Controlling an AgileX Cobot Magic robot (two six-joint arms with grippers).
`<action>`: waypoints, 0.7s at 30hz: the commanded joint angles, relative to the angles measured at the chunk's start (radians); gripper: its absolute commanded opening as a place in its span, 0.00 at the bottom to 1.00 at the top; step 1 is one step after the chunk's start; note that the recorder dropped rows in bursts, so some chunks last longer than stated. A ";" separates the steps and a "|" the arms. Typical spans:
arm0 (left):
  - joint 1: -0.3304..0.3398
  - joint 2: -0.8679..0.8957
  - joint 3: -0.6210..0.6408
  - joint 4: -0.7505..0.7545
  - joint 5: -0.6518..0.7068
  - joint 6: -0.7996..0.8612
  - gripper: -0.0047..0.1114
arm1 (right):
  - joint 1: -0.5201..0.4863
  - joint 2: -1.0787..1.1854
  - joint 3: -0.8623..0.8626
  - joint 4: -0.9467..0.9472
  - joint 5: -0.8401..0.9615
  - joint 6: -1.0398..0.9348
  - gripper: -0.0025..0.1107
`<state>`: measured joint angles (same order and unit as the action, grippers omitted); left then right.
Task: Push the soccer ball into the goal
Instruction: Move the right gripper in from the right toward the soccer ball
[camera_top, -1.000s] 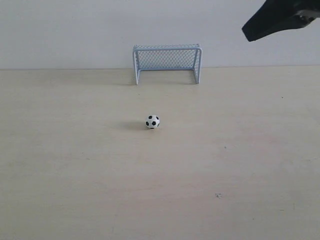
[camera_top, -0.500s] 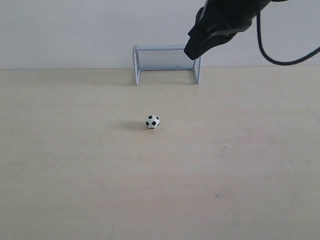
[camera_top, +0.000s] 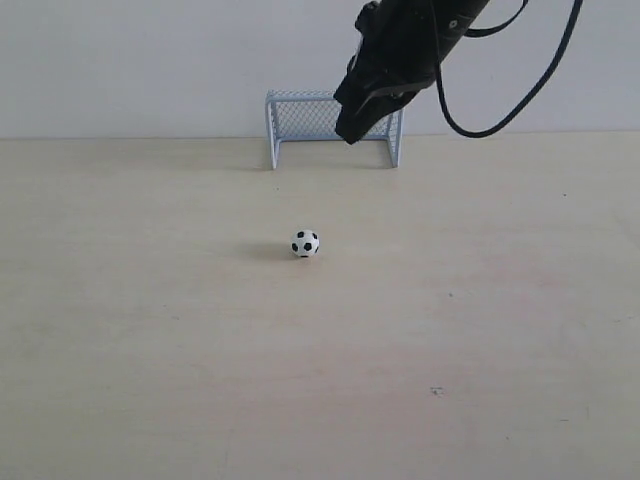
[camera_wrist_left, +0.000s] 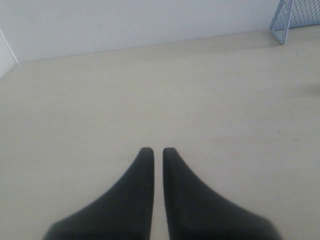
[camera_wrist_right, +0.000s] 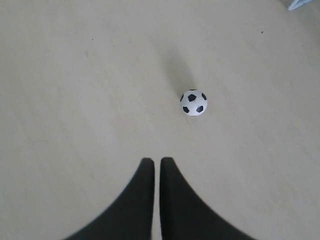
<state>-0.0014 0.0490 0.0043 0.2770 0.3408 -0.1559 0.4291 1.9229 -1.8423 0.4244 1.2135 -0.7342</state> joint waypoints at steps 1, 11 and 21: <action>-0.008 0.005 -0.004 0.000 -0.003 -0.009 0.09 | 0.002 0.030 -0.009 0.007 0.008 -0.035 0.02; -0.008 0.005 -0.004 0.000 -0.003 -0.009 0.09 | 0.060 0.091 -0.025 -0.025 0.003 -0.044 0.02; -0.008 0.005 -0.004 0.000 -0.003 -0.009 0.09 | 0.091 0.196 -0.114 -0.070 0.008 0.004 0.02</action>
<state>-0.0014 0.0490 0.0043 0.2770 0.3408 -0.1559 0.5175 2.1019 -1.9262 0.3626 1.2180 -0.7434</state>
